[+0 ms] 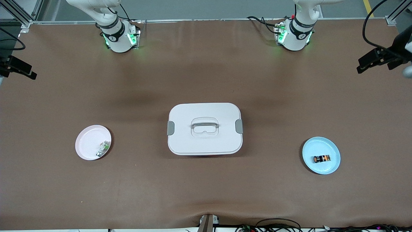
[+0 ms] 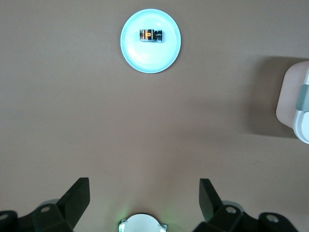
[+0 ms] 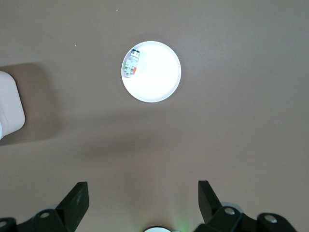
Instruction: Transfer orange switch to right arm and place
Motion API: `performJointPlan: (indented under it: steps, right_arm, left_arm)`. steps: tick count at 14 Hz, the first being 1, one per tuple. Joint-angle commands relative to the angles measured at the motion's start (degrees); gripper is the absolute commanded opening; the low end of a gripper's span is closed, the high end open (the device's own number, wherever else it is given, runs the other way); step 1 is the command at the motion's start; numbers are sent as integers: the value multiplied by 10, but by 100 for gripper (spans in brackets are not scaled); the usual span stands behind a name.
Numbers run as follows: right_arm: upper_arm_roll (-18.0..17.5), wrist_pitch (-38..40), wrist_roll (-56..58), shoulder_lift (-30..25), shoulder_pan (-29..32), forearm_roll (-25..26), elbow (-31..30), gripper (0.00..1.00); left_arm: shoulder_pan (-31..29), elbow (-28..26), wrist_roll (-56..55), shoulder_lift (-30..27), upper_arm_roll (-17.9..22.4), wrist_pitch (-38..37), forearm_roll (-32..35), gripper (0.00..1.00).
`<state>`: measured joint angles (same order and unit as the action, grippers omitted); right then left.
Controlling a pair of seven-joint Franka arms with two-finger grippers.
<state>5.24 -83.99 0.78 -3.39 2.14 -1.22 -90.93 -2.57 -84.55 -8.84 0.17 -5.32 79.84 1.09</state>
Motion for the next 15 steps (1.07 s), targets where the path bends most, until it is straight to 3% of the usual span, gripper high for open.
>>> performJointPlan:
  steps: [1, 6, 15]
  right_arm:
    - [-2, 10, 1, 6, 5, 7, 15, 100]
    - [-2, 10, 1, 6, 6, 7, 17, 100]
    - [-2, 11, 1, 6, 6, 6, 17, 100]
  left_arm:
    - [-16, -7, 4, 25, 0, 32, 10, 100]
    - [-20, -110, 7, 54, 0, 202, 11, 100]
    - [-35, -93, 15, 242, 0, 370, 17, 100]
